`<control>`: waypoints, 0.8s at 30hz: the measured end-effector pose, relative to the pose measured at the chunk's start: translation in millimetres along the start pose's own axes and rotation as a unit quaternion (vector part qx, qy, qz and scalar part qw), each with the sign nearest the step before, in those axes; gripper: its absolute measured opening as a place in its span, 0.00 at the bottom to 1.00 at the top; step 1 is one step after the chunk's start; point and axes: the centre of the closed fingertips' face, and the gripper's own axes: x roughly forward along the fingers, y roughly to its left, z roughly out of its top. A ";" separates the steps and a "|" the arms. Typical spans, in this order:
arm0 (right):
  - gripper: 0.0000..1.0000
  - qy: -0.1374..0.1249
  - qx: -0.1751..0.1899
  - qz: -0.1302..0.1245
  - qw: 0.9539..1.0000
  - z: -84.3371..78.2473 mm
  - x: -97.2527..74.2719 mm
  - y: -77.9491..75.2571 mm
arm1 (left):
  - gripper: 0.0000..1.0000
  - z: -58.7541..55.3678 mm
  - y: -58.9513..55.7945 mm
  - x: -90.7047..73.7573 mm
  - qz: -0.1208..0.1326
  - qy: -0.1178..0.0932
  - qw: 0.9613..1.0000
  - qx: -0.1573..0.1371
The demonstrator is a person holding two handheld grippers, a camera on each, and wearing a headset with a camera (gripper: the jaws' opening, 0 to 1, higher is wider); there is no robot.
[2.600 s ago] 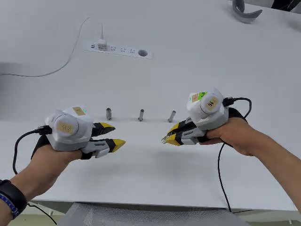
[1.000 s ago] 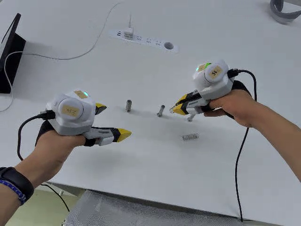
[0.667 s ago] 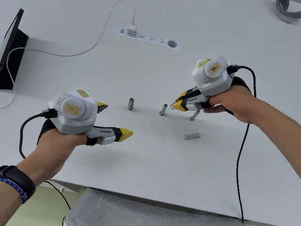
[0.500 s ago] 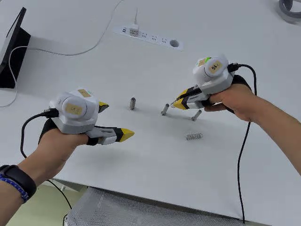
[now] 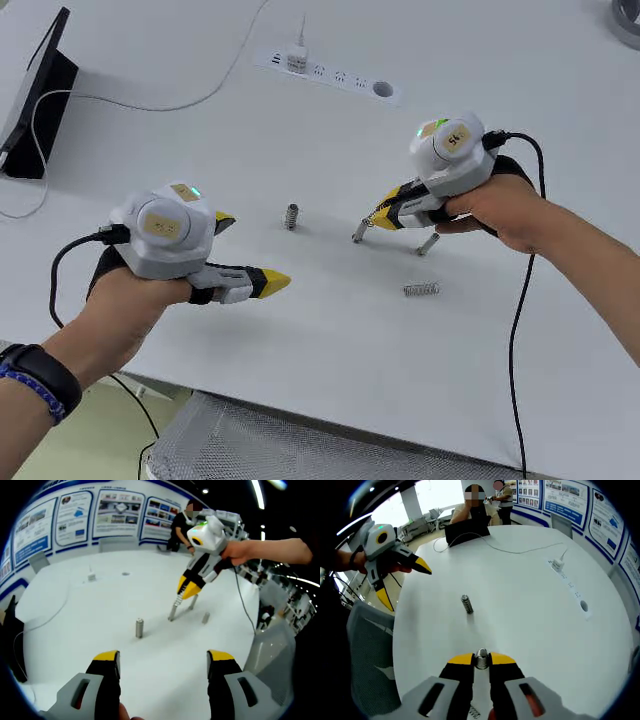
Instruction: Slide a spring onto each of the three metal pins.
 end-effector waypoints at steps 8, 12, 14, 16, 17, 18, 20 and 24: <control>0.13 0.005 -0.005 0.001 1.000 1.5 3.1 -0.2 | 0.72 -2.2 -2.1 0.1 -0.002 0.001 1.000 -0.001; 0.13 0.008 -0.007 0.002 1.000 1.1 5.3 -3.0 | 0.72 -2.3 -2.4 0.1 -0.003 0.002 1.000 -0.001; 0.13 0.008 -0.007 0.002 1.000 1.1 5.7 -2.9 | 0.72 -2.5 -2.6 0.2 -0.003 0.002 1.000 -0.001; 0.13 0.010 -0.009 0.003 1.000 0.8 6.8 -2.4 | 0.71 -2.7 -3.0 0.4 -0.004 0.002 1.000 -0.001; 0.13 0.011 -0.010 0.004 1.000 0.6 7.4 -2.2 | 0.71 -2.9 -3.5 0.5 -0.004 0.002 1.000 -0.001; 0.13 0.012 -0.011 0.004 1.000 0.6 7.8 -2.1 | 0.71 -3.2 -4.0 0.6 -0.005 0.003 1.000 -0.001; 0.13 0.013 -0.013 0.004 1.000 0.8 8.8 -1.9 | 0.71 -3.9 -4.9 1.1 -0.006 0.004 1.000 -0.001; 0.13 0.014 -0.012 0.004 1.000 1.1 11.8 -3.1 | 0.71 -4.6 -6.7 1.7 -0.007 0.005 1.000 0.001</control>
